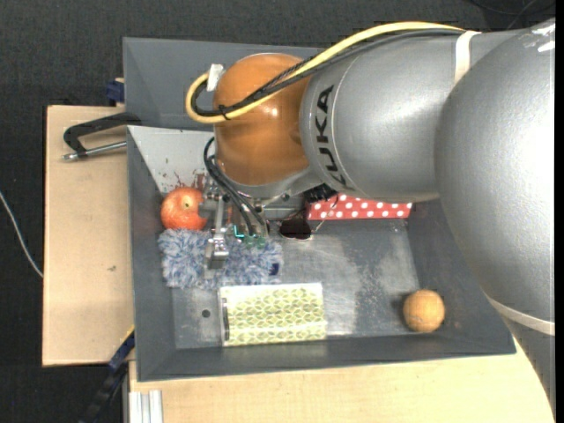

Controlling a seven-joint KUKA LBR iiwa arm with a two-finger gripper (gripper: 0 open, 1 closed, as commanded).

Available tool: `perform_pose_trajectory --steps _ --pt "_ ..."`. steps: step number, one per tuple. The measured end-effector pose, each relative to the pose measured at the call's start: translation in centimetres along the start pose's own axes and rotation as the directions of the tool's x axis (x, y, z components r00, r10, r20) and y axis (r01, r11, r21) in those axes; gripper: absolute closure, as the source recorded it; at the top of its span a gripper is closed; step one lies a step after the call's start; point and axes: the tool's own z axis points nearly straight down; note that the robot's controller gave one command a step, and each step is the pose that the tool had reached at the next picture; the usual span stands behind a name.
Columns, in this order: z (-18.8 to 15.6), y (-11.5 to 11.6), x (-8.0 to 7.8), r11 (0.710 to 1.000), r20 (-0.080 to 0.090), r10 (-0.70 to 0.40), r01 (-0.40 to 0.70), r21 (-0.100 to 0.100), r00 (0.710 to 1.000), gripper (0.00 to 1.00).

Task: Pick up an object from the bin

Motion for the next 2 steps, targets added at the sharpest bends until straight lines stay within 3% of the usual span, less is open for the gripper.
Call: perform_pose_trajectory --steps 1,2 --pt "0.0 0.0 0.0 1.0 0.0 0.001 -0.001 0.0 1.0 0.0" --pt "2.8 -1.6 -0.3 0.992 0.007 -0.123 0.123 -0.002 0.992 0.0"
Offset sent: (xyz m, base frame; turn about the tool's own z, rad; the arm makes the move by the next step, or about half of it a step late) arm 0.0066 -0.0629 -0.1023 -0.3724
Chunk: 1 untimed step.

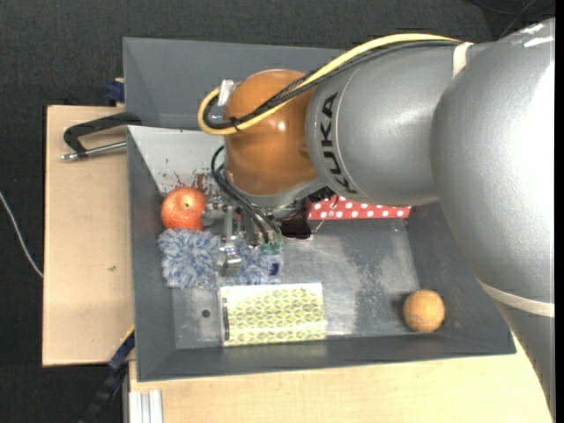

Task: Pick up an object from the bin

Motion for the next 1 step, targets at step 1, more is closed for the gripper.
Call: perform_pose_trajectory --steps 1 --pt "6.7 -4.88 0.39 0.997 -0.004 -0.083 0.083 -0.001 0.997 0.0"
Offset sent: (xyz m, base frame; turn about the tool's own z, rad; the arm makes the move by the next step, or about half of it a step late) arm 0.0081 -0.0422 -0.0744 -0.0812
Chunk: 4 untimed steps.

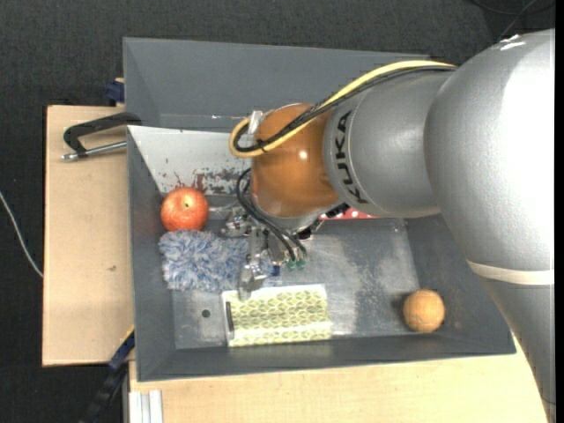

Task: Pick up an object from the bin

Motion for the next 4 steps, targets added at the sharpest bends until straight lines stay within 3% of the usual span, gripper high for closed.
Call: perform_pose_trajectory --steps 1,2,3,4 --pt "0.35 0.52 -0.77 1.0 -0.009 0.002 -0.002 0.006 1.0 0.0" --pt "-0.15 0.27 -0.23 1.0 -0.004 0.001 -0.001 0.002 1.0 0.0" --pt "-0.11 0.66 -0.91 1.0 -0.008 0.002 -0.002 0.003 1.0 1.0" --pt "-0.11 0.66 -0.91 1.0 -0.008 0.001 -0.001 0.003 1.0 1.0"
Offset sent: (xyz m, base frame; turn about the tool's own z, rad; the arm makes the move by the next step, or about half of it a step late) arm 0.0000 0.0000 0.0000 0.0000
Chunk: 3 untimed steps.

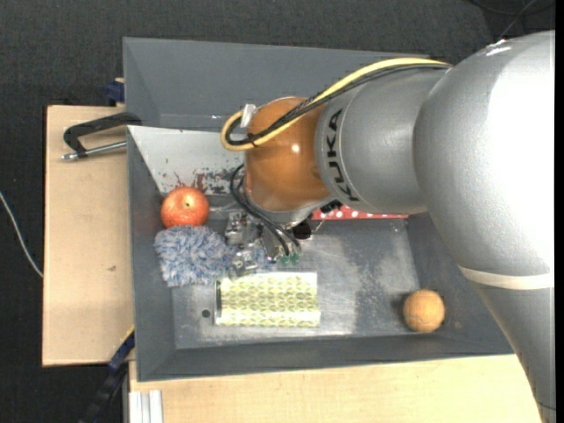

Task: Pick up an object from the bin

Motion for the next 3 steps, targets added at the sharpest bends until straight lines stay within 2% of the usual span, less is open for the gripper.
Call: perform_pose_trajectory --steps 2,3 --pt "-1.0 0.0 0.1 1.0 0.002 0.001 -0.001 0.0 1.0 1.0" --pt "-3.1 0.0 0.2 1.0 0.0 0.0 0.0 0.0 1.0 1.0"
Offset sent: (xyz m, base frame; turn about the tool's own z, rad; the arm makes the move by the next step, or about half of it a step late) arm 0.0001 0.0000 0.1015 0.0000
